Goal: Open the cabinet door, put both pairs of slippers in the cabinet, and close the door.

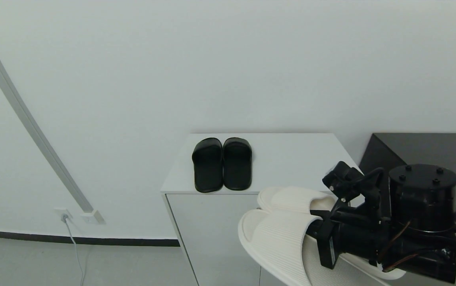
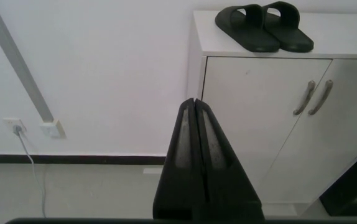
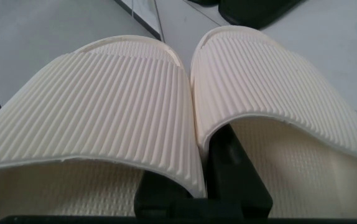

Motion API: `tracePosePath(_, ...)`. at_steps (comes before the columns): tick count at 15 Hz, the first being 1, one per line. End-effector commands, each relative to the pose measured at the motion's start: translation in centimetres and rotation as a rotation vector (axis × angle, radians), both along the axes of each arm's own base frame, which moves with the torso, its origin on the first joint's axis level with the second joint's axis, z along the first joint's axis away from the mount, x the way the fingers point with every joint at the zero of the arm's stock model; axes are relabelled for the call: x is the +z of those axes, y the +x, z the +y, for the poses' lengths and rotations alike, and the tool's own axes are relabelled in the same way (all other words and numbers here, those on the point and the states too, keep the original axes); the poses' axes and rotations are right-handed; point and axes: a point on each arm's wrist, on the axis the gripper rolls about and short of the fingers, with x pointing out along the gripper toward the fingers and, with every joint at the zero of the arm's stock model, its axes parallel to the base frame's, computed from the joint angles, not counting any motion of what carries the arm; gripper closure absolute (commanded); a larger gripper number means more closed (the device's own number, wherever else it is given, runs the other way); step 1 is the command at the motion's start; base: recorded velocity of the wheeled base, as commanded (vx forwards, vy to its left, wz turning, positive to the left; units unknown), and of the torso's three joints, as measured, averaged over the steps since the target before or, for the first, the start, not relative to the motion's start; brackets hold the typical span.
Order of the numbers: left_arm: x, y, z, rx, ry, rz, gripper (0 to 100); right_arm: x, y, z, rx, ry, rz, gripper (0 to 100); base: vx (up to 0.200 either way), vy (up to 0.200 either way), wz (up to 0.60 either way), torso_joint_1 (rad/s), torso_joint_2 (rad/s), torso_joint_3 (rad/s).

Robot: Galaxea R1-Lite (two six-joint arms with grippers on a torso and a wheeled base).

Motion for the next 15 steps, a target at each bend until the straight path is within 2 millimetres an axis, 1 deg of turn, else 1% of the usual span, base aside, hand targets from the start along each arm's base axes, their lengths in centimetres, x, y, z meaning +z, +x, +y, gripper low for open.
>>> tracePosePath(1, 0.00, 0.01, 0.00, -0.001, -0.001, 0.001, 100, 0.02, -0.06, -0.05, 0.001, 0.001, -0.003, 100, 0.000, 0.000, 0.00, 0.000, 0.00, 0.000)
tracePosePath(3, 0.00, 0.01, 0.00, 0.001, -0.001, 0.001, 100, -0.26, -0.32, -0.02, 0.009, 0.002, -0.006, 100, 0.000, 0.000, 0.00, 0.000, 0.00, 0.000)
tracePosePath(7, 0.01, 0.00, 0.00, -0.002, -0.001, 0.003, 100, -0.25, -0.36, 0.06, 0.015, 0.021, -0.026, 100, 0.000, 0.000, 0.00, -0.144, 0.33, 0.178)
tracePosePath(8, -0.03, 0.01, 0.00, -0.002, -0.001, 0.004, 0, -0.33, -0.39, 0.09, 0.017, 0.018, -0.024, 100, 0.000, 0.000, 0.00, -0.163, 0.38, 0.212)
tracePosePath(11, -0.02, 0.01, 0.00, -0.002, -0.001, 0.003, 0, -0.52, -0.50, -0.02, 0.017, 0.013, -0.019, 100, 0.000, 0.000, 0.00, -0.177, 0.41, 0.227)
tracePosePath(15, -0.02, 0.01, 0.00, -0.002, -0.001, 0.003, 0, -0.67, -0.56, -0.08, 0.017, 0.008, -0.015, 100, 0.000, 0.000, 0.00, -0.233, 0.54, 0.309)
